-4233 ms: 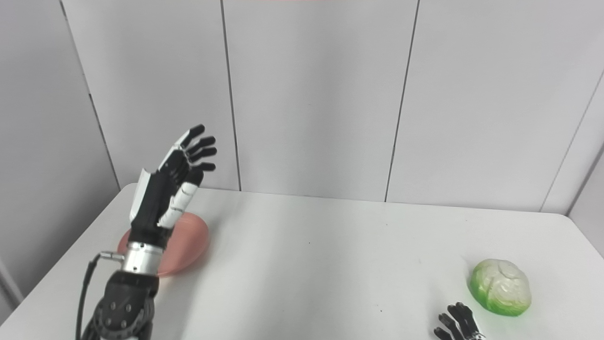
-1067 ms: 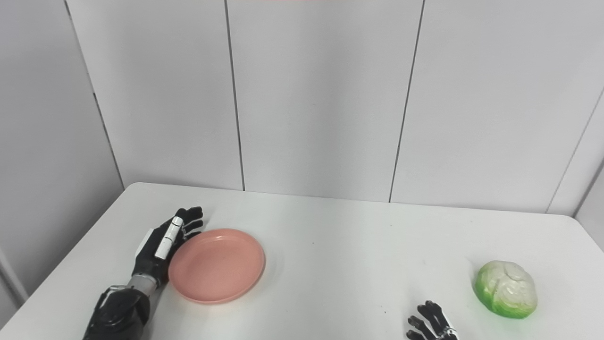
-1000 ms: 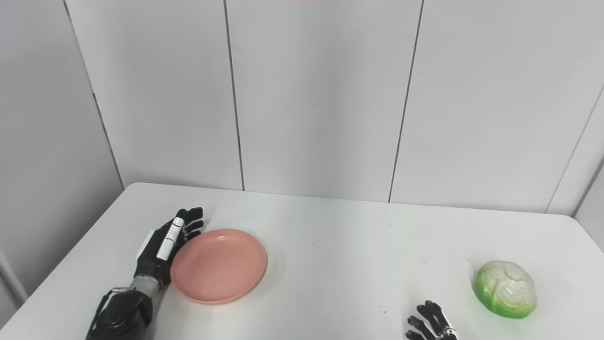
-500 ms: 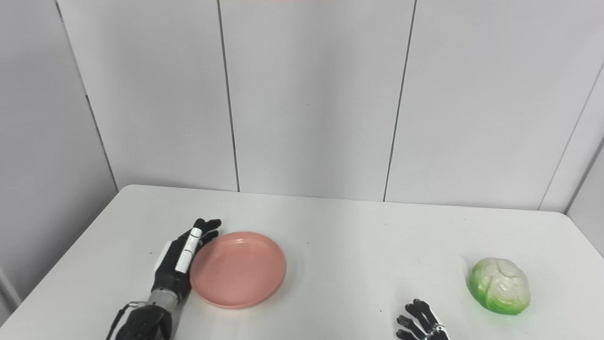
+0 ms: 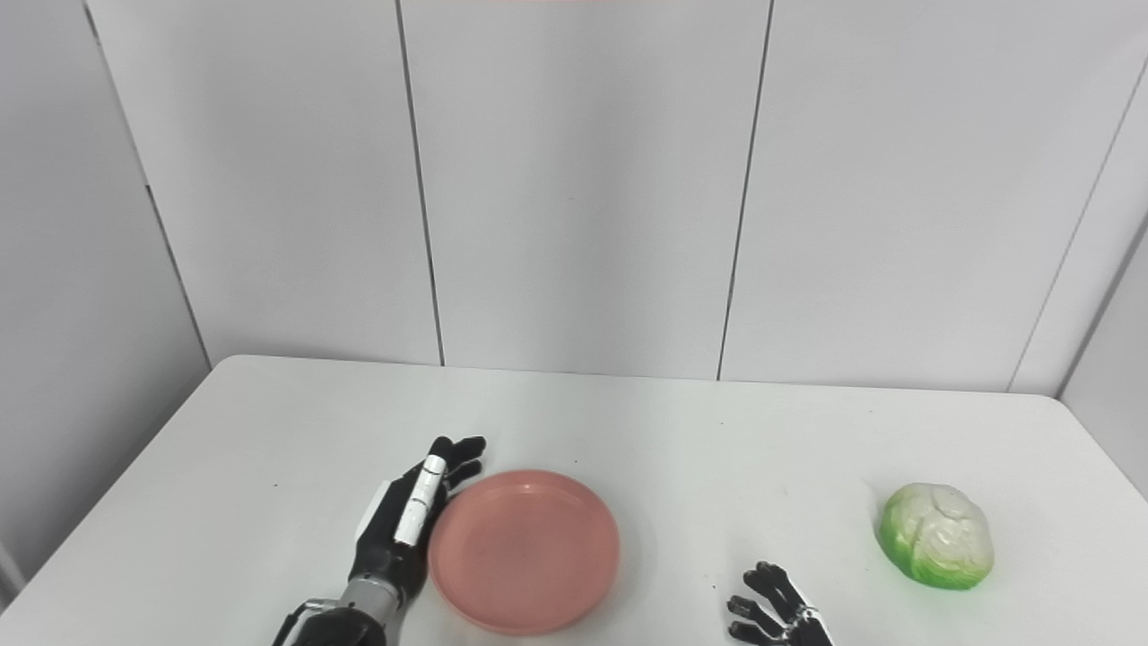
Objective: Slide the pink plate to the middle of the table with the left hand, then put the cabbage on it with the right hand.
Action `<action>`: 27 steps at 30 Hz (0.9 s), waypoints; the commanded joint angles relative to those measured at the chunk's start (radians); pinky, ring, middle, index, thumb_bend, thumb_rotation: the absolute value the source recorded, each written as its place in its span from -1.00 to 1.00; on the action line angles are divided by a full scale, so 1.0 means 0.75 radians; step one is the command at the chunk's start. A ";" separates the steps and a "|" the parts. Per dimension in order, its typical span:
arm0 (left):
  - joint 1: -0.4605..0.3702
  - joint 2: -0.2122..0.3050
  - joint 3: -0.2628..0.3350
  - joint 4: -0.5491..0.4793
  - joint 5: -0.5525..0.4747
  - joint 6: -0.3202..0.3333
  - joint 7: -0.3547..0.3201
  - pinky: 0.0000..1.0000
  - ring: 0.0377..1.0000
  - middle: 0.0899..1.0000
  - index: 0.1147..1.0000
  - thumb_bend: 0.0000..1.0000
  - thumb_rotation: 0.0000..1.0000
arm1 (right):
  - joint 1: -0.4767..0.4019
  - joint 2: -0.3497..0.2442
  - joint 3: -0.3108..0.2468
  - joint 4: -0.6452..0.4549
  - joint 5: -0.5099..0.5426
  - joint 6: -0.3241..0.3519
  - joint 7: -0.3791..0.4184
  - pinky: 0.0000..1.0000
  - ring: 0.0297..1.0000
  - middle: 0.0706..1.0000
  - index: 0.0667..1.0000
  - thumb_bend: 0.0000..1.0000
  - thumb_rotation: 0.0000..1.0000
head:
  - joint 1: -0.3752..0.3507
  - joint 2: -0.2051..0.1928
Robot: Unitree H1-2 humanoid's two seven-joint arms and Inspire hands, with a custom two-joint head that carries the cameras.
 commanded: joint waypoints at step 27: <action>-0.004 -0.055 0.094 -0.163 -0.119 0.303 -0.040 1.00 0.91 0.87 0.36 0.56 0.81 | 0.073 0.237 0.242 -0.077 -0.351 0.162 -0.268 0.34 0.42 0.64 0.64 0.16 0.90 | -0.541 0.175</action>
